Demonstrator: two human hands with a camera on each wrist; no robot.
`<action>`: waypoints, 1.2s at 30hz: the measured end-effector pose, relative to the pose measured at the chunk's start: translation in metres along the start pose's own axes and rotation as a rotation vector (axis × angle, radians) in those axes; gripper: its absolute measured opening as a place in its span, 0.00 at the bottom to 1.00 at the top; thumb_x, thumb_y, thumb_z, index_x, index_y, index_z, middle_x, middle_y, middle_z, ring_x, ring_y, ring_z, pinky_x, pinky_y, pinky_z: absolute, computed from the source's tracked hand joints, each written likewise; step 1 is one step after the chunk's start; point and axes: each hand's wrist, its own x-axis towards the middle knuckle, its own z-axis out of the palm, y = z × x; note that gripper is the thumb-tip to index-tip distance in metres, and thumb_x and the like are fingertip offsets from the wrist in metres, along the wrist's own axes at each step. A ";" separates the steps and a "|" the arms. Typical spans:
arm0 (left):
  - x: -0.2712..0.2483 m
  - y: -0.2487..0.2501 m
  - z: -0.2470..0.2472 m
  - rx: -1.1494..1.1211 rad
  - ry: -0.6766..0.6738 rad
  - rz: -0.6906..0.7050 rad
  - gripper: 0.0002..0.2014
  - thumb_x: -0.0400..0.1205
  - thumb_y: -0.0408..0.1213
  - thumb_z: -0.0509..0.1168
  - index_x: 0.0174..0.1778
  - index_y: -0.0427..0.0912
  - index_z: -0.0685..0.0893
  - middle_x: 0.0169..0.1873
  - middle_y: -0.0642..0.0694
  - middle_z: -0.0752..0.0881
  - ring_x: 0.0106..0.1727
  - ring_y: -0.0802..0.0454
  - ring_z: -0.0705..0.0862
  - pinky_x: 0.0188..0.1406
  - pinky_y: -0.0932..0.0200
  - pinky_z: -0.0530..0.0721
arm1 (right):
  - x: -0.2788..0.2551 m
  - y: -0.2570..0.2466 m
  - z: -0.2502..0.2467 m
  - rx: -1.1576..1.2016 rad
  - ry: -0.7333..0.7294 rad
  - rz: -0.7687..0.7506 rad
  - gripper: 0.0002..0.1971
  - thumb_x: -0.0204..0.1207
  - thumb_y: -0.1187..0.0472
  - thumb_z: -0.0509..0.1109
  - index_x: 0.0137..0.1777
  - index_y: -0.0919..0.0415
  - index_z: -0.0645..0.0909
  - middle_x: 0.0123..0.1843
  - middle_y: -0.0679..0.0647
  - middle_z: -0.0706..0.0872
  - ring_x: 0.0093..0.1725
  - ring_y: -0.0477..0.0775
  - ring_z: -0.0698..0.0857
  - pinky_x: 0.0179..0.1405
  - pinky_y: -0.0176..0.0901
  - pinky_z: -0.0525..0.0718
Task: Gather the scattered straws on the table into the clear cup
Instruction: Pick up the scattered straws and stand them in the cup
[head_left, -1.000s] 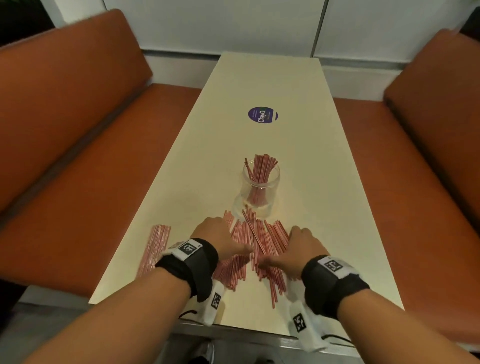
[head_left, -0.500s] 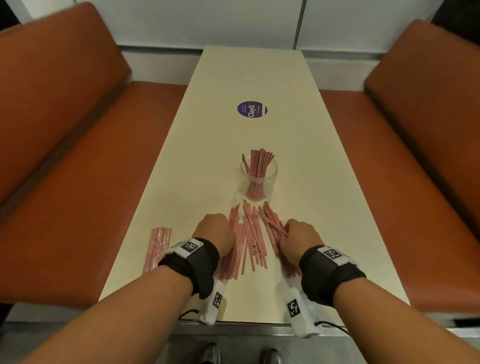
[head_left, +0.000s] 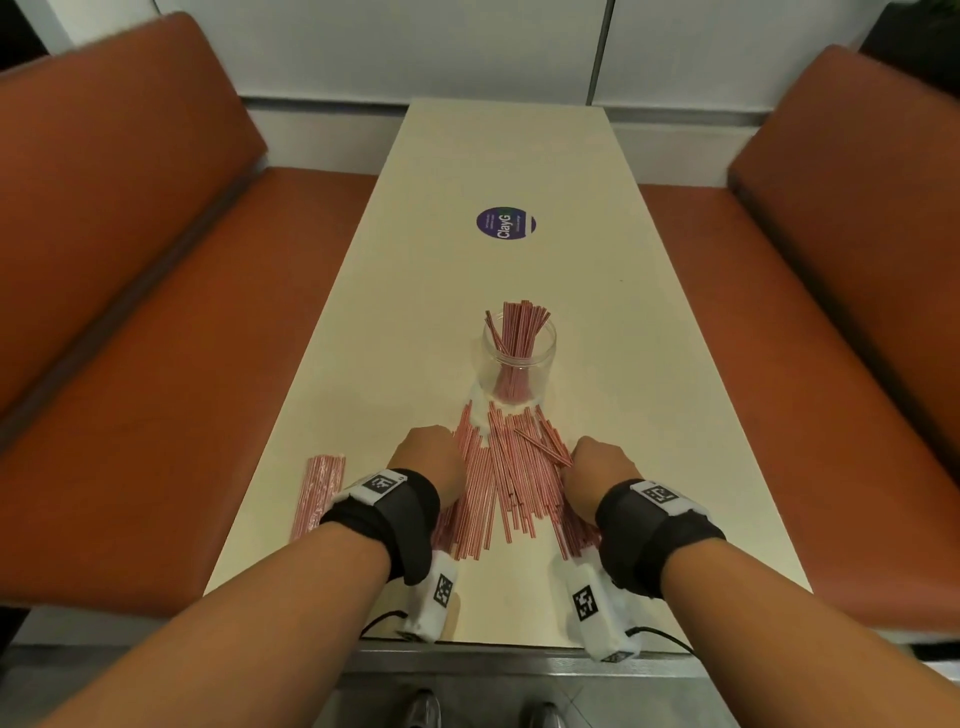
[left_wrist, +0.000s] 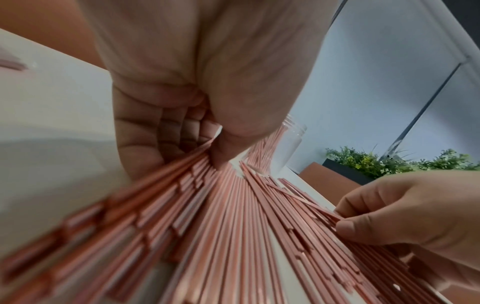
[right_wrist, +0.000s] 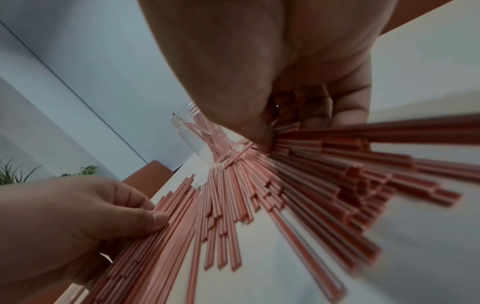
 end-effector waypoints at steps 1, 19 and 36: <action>-0.001 0.001 -0.001 -0.001 -0.009 -0.001 0.08 0.84 0.33 0.58 0.47 0.36 0.82 0.48 0.40 0.85 0.41 0.46 0.80 0.41 0.60 0.78 | 0.000 0.000 -0.001 -0.011 -0.017 0.005 0.13 0.81 0.60 0.59 0.62 0.63 0.75 0.59 0.60 0.84 0.55 0.60 0.85 0.45 0.44 0.79; 0.027 0.000 -0.031 -0.789 0.091 -0.019 0.14 0.84 0.35 0.53 0.61 0.30 0.74 0.37 0.42 0.79 0.32 0.47 0.77 0.34 0.49 0.81 | 0.022 0.013 -0.036 0.382 0.108 -0.050 0.24 0.87 0.49 0.47 0.64 0.68 0.74 0.57 0.64 0.83 0.54 0.63 0.82 0.51 0.47 0.76; 0.077 0.116 -0.071 -1.124 0.104 0.383 0.09 0.85 0.29 0.54 0.45 0.48 0.72 0.35 0.46 0.77 0.38 0.50 0.76 0.47 0.54 0.81 | 0.033 0.010 -0.066 1.069 0.095 -0.175 0.11 0.86 0.57 0.51 0.55 0.61 0.72 0.35 0.52 0.70 0.27 0.48 0.65 0.27 0.42 0.66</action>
